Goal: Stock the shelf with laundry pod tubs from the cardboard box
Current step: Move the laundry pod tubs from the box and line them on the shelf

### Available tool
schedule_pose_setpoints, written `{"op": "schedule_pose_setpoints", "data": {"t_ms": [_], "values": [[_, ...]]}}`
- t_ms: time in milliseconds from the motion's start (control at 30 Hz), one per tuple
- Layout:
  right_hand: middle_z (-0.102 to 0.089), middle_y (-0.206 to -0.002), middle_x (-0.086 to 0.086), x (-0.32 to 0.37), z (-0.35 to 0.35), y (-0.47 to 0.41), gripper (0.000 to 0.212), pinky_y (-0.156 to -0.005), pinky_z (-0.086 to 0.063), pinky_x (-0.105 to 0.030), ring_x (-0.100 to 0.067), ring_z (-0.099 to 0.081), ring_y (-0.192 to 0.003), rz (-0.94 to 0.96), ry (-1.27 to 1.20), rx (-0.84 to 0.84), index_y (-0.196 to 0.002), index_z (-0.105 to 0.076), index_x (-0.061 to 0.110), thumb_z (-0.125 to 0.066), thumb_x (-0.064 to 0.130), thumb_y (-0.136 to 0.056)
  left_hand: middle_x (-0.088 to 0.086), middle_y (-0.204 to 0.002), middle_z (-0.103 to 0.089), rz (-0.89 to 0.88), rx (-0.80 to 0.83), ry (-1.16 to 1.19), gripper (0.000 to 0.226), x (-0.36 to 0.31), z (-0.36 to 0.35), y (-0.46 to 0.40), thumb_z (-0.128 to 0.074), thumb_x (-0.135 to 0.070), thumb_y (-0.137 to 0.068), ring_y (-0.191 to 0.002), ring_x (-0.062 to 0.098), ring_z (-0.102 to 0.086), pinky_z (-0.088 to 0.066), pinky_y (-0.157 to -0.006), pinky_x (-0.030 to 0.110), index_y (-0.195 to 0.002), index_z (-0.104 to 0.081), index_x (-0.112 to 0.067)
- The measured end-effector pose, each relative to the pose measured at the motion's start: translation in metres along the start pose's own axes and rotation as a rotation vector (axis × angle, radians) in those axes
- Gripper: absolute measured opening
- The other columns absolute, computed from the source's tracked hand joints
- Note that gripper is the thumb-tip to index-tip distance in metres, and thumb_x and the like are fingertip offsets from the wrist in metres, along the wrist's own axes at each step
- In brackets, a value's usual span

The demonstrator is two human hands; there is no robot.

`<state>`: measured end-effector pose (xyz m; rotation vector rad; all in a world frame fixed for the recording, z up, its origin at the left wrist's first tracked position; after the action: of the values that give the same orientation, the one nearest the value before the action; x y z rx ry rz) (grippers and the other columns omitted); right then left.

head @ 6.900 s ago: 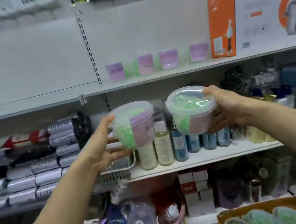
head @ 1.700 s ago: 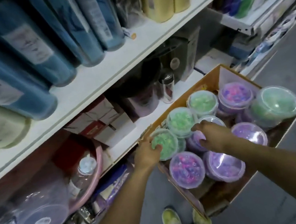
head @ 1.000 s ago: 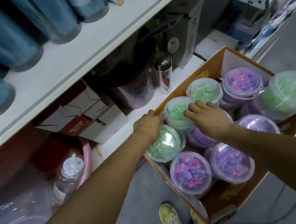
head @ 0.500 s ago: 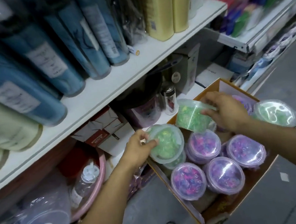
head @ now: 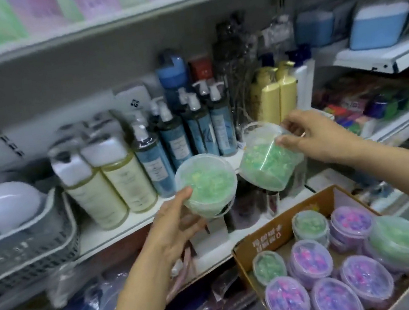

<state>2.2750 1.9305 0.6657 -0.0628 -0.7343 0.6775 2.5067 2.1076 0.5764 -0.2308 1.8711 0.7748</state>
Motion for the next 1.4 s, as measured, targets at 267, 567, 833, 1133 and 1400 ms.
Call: {"op": "schedule_pose_setpoints", "data": {"t_ms": [267, 567, 833, 1133, 1400], "values": [[-0.056, -0.074, 0.001, 0.139, 0.05, -0.026, 0.024, -0.062, -0.038, -0.031, -0.016, -0.049, -0.069, 0.218, -0.023, -0.114, -0.078, -0.057, 0.013, -0.064, 0.035, -0.085, 0.02, -0.108, -0.054, -0.222, -0.02, -0.013, 0.063, -0.101, 0.039, 0.059, -0.063, -0.054, -0.073, -0.095, 0.035, -0.063, -0.06, -0.067, 0.039, -0.124, -0.046, -0.02], [-0.042, -0.067, 0.005, 0.294, 0.072, -0.057, 0.027, -0.052, -0.031, -0.02, -0.008, -0.037, -0.057, 0.476, -0.053, -0.245, -0.078, -0.048, 0.014, -0.064, 0.034, -0.087, 0.016, -0.098, -0.062, -0.415, -0.051, -0.087, 0.055, -0.186, 0.107, 0.111, -0.054, -0.054, -0.085, -0.086, 0.03, -0.068, -0.059, -0.068, 0.037, -0.125, -0.048, -0.016], [-0.057, -0.087, 0.001, 0.438, 0.043, -0.107, 0.024, -0.07, -0.04, -0.032, -0.023, -0.054, -0.083, 0.662, 0.071, -0.329, -0.088, -0.051, 0.017, -0.061, 0.038, -0.081, 0.023, -0.104, -0.062, -0.433, -0.086, -0.105, 0.068, -0.228, 0.147, 0.121, -0.058, -0.06, -0.08, -0.088, 0.036, -0.069, -0.06, -0.07, 0.038, -0.132, -0.044, -0.019], [-0.051, -0.069, 0.003, 0.507, -0.032, -0.151, 0.041, -0.06, -0.036, -0.028, -0.022, -0.051, -0.069, 0.607, 0.208, -0.104, -0.065, -0.045, 0.019, -0.073, 0.048, -0.074, 0.023, -0.099, -0.064, -0.417, -0.062, -0.083, 0.065, -0.247, 0.165, 0.12, -0.061, -0.061, -0.075, -0.085, 0.035, -0.07, -0.059, -0.072, 0.04, -0.127, -0.047, -0.024], [-0.057, -0.127, 0.012, 0.46, 0.0, -0.155, 0.059, -0.106, -0.039, -0.033, -0.013, -0.052, -0.116, 0.522, 0.262, 0.372, -0.131, -0.055, 0.03, -0.068, 0.009, -0.078, 0.023, -0.093, -0.059, -0.43, -0.08, -0.075, 0.078, -0.246, 0.198, 0.128, -0.063, -0.062, -0.064, -0.077, 0.033, -0.07, -0.059, -0.071, 0.041, -0.129, -0.048, -0.02]]}}
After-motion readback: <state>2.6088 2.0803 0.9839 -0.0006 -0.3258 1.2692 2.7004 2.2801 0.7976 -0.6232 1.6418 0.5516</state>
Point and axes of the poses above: each hand's wrist, its own y-axis away from the middle knuckle, its own z-axis out of the back of the hand, x = y × z, the point moved 5 cm from there along -y, towards the middle knuckle
